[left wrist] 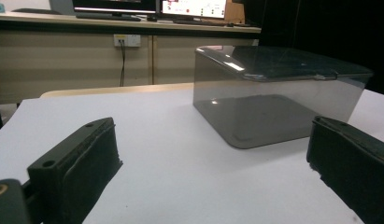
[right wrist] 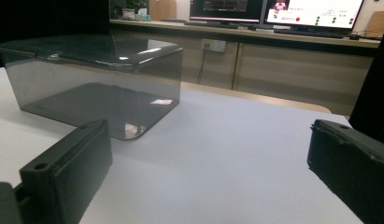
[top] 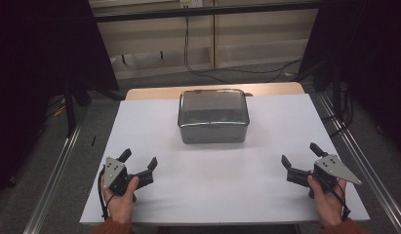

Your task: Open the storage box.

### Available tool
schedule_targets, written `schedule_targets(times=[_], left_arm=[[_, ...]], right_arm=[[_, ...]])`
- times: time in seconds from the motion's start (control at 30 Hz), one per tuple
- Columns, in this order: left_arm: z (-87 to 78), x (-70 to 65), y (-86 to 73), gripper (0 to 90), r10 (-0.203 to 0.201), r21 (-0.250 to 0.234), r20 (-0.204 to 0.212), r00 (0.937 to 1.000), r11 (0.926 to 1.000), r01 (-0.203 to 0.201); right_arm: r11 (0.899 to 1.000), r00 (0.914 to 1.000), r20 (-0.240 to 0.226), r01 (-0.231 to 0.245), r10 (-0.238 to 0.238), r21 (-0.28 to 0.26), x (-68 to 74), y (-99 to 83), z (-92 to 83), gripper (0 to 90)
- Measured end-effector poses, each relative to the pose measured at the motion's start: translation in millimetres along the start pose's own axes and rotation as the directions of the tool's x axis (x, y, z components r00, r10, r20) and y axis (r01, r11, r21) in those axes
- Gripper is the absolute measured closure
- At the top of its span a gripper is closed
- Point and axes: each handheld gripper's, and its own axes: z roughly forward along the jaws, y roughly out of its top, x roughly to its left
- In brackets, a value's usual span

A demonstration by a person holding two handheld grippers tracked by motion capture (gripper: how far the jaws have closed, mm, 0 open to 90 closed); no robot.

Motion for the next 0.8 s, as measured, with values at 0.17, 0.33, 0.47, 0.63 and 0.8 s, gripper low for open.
schedule_targets(times=[0.17,0.33,0.47,0.63,0.8], left_arm=[[0.4,0.7,-0.1,2.2,-0.008,0.008,0.0,1.0,0.9999,0.008],[1.6,-0.9,0.1,2.7,0.004,0.009,0.01,0.9999,1.0,-0.004],[2.3,-1.2,-0.4,2.7,-0.001,0.013,0.008,1.0,0.9999,0.001],[1.7,-2.2,-0.9,2.7,0.003,0.016,0.018,0.9998,0.9999,-0.003],[-0.6,-2.1,-0.6,2.7,0.005,0.007,0.02,0.9998,1.0,-0.005]], right_arm=[[1.0,0.9999,-0.013,0.003,-0.003,0.015,0.8,-0.5,2.4,0.0],[1.0,0.9988,-0.046,-0.013,0.014,0.027,1.9,-2.0,5.6,0.0],[0.999,0.9984,-0.056,-0.008,0.01,0.034,4.4,-2.4,7.3,0.0],[0.999,0.9957,-0.09,-0.02,0.023,0.04,8.2,-1.1,9.8,0.0],[0.998,0.9927,-0.109,-0.044,0.05,0.054,11.3,1.7,10.9,0.0]])
